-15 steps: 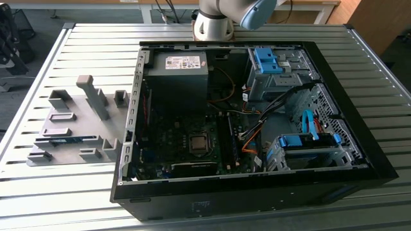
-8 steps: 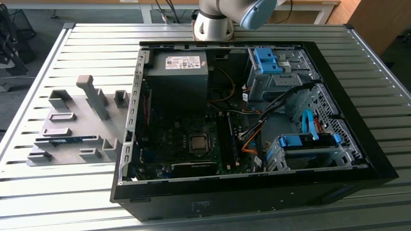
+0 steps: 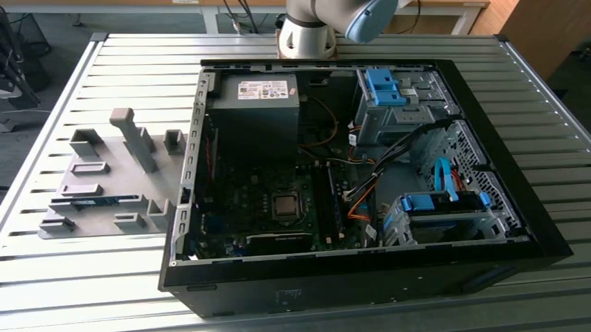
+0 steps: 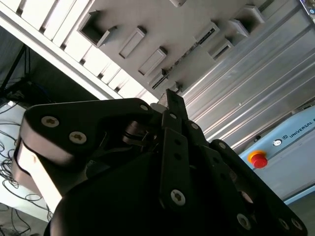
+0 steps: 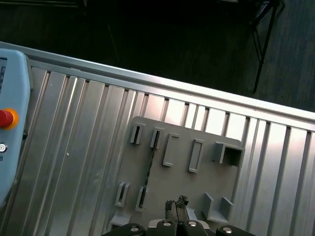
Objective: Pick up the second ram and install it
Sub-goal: 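Pick up the second ram and move it above second insertion slot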
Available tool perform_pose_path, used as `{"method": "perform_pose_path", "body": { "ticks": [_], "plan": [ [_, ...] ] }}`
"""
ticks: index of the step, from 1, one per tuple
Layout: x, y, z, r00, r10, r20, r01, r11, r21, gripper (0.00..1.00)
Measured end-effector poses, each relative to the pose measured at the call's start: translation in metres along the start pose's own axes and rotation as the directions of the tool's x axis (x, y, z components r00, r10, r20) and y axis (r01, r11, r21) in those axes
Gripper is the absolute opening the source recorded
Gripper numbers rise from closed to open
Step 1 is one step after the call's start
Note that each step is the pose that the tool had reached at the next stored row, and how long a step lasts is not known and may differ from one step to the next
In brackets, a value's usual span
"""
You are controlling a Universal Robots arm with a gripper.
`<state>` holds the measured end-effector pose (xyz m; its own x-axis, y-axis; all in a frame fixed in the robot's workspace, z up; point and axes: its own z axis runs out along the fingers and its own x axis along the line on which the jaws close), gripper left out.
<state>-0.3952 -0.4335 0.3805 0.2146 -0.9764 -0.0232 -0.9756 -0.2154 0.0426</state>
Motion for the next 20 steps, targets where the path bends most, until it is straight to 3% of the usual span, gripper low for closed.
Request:
{"method": "perform_pose_path", "body": {
  "ticks": [5,9,11,16,20],
  "plan": [
    [0.0000,0.0000,0.0004,0.9989,-0.046,-0.0022,0.046,0.9989,-0.0012,0.11],
    [0.0001,-0.0001,0.0015,0.9941,-0.108,-0.0048,0.108,0.9941,-0.0026,0.11],
    [0.0001,0.0005,0.0032,0.9934,-0.115,-0.0051,0.115,0.9934,-0.0027,0.11],
    [0.0002,0.0004,0.0085,0.9991,-0.042,-0.0031,0.042,0.9991,0.0002,0.11],
    [0.0004,0.0002,0.0130,0.9999,0.015,-0.0008,-0.015,0.9999,0.0017,0.11]
  ]
}}
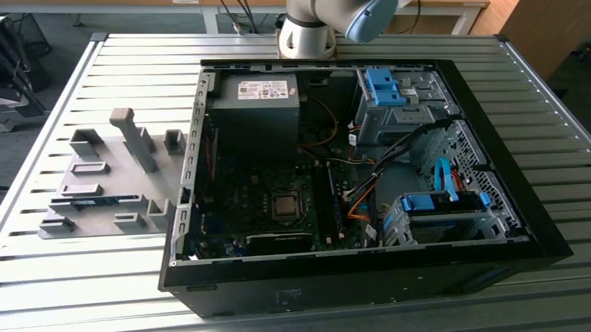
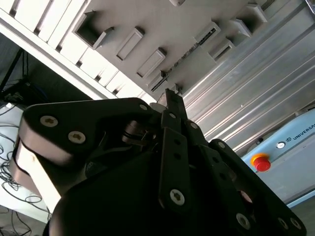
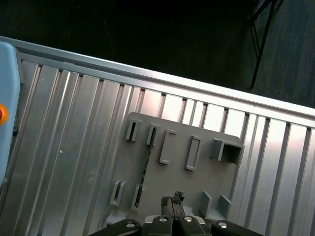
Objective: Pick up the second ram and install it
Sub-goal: 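Pick up the second ram and move it above second insertion slot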
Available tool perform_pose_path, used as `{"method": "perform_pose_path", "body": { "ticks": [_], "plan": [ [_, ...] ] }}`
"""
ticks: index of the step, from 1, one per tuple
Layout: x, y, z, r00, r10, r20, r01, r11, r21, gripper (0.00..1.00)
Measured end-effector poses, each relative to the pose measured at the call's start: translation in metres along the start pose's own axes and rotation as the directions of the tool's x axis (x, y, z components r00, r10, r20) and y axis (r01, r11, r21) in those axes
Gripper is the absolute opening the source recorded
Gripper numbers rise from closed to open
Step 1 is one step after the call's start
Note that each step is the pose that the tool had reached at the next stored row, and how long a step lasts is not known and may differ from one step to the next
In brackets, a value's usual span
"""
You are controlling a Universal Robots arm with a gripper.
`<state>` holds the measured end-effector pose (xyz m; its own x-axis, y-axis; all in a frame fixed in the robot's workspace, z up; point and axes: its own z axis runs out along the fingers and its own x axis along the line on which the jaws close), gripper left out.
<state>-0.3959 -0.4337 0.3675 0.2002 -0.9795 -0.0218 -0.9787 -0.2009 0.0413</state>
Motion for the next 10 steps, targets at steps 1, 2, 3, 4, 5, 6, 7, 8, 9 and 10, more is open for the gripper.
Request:
{"method": "perform_pose_path", "body": {
  "ticks": [1,2,3,4,5,6,7,8,9,10],
  "plan": [
    [0.0001,0.0000,0.0004,1.0000,0.002,-0.0001,-0.002,1.0000,-0.0002,0.11],
    [0.0001,0.0000,0.0004,1.0000,0.002,-0.0008,-0.002,1.0000,-0.0005,0.11],
    [0.0001,0.0001,0.0004,1.0000,0.002,-0.0009,-0.002,1.0000,-0.0005,0.11],
    [0.0002,0.0000,0.0005,1.0000,0.002,-0.0010,-0.002,1.0000,-0.0005,0.11],
    [0.0002,0.0000,0.0008,1.0000,0.002,-0.0009,-0.002,1.0000,-0.0002,0.16],
    [0.0002,0.0000,0.0014,1.0000,0.003,-0.0008,-0.003,1.0000,0.0000,0.23],
    [0.0002,0.0000,0.0024,1.0000,0.009,-0.0009,-0.009,1.0000,0.0007,0.23],
    [0.0003,-0.0001,0.0036,0.9998,0.020,-0.0012,-0.020,0.9998,0.0026,0.30],
    [0.0003,-0.0002,0.0048,0.9993,0.037,-0.0009,-0.037,0.9993,0.0042,0.30],
    [0.0004,-0.0002,0.0061,0.9985,0.055,-0.0003,-0.055,0.9985,0.0053,0.30]
  ]
}}
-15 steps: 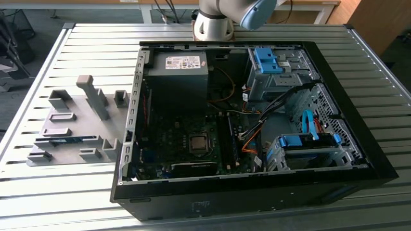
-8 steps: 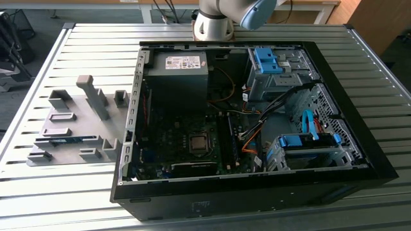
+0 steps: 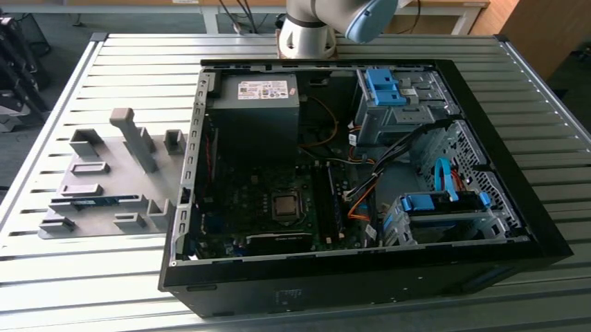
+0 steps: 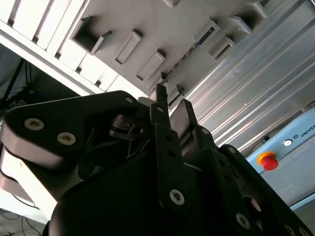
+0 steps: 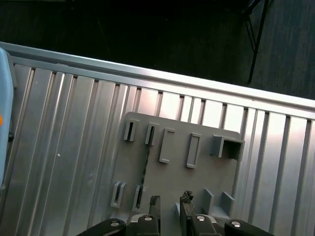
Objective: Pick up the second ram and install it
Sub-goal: 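Pick up the second ram and move it above second insertion slot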
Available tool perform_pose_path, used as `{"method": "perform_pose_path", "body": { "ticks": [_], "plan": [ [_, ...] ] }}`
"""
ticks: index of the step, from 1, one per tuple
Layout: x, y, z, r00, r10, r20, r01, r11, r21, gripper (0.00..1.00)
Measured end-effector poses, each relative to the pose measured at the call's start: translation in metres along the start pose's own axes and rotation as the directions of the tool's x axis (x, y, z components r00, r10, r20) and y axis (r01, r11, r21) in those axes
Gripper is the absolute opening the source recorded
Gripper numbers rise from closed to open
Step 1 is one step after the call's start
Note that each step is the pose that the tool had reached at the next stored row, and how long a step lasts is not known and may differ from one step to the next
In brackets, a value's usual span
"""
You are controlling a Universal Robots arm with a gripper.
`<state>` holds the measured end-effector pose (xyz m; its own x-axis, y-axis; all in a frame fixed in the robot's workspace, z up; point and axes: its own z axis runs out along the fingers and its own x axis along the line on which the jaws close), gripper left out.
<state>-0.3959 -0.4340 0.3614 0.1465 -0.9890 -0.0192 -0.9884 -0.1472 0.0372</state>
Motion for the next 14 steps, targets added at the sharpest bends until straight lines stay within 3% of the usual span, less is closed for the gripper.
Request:
{"method": "perform_pose_path", "body": {
  "ticks": [4,14],
  "plan": [
    [0.0001,-0.0001,0.0071,0.9980,0.063,0.0023,-0.063,0.9980,0.0017,0.30],
    [0.0080,0.0038,0.0242,0.9976,0.069,0.0025,-0.069,0.9976,0.0020,0.30]
  ]
}}
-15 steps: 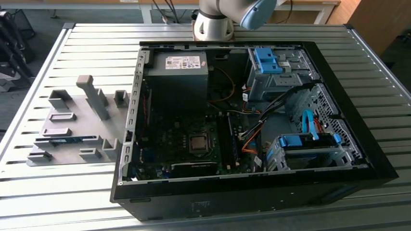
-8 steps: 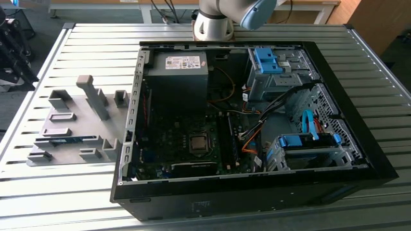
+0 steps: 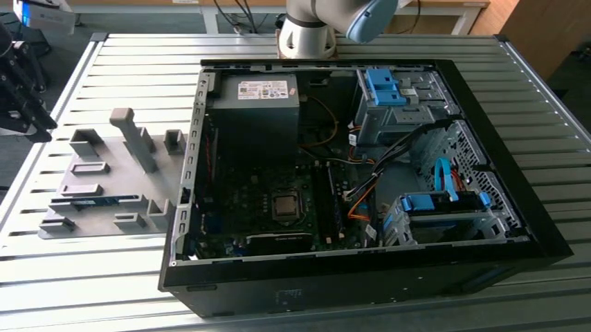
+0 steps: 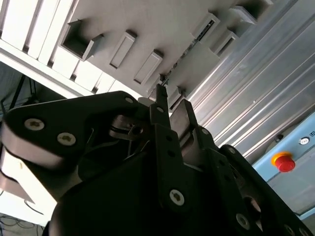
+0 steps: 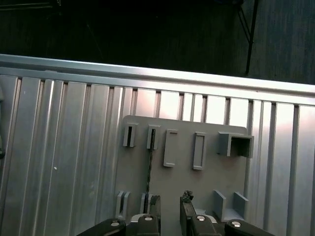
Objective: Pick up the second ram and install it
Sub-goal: 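Pick up the second ram and move it above second insertion slot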
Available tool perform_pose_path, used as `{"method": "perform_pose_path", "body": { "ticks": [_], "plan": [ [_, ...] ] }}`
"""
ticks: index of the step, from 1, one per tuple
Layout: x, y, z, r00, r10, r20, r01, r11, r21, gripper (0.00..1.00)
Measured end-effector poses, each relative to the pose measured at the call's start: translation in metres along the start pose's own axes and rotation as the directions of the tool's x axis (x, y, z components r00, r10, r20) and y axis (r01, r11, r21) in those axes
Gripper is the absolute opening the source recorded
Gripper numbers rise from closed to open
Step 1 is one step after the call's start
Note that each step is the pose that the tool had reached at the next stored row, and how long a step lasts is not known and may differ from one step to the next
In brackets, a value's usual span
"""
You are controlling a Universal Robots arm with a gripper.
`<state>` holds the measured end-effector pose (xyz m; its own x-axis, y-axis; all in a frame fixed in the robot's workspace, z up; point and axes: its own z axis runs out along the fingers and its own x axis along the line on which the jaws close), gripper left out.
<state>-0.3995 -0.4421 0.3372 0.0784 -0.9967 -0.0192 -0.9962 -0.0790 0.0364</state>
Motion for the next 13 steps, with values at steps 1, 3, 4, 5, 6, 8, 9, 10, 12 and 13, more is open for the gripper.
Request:
{"method": "perform_pose_path", "body": {
  "ticks": [1,3,4,5,6,8,9,10,12,13],
  "plan": [
    [0.0000,0.0007,0.0018,1.0000,0.003,0.0001,-0.003,1.0000,0.0000,0.30],
    [0.0001,0.0013,0.0056,0.9999,0.015,0.0005,-0.015,0.9999,0.0003,0.30],
    [0.0002,0.0015,0.0074,0.9997,0.025,0.0008,-0.025,0.9997,0.0004,0.31],
    [0.0001,0.0016,0.0091,0.9994,0.034,0.0012,-0.034,0.9994,0.0006,0.31],
    [0.0001,0.0017,0.0107,0.9991,0.042,0.0015,-0.042,0.9991,0.0008,0.31],
    [0.0002,0.0018,0.0137,0.9985,0.055,0.0020,-0.055,0.9985,0.0018,0.37],
    [0.0002,0.0018,0.0152,0.9982,0.060,0.0021,-0.060,0.9982,0.0022,0.37],
    [0.0002,0.0019,0.0165,0.9980,0.063,0.0023,-0.063,0.9980,0.0027,0.37],
    [0.0002,0.0022,0.0189,0.9976,0.069,0.0025,-0.069,0.9976,0.0046,0.37],
    [0.0002,0.0022,0.0198,0.9974,0.072,0.0026,-0.072,0.9974,0.0054,0.37]
  ]
}}
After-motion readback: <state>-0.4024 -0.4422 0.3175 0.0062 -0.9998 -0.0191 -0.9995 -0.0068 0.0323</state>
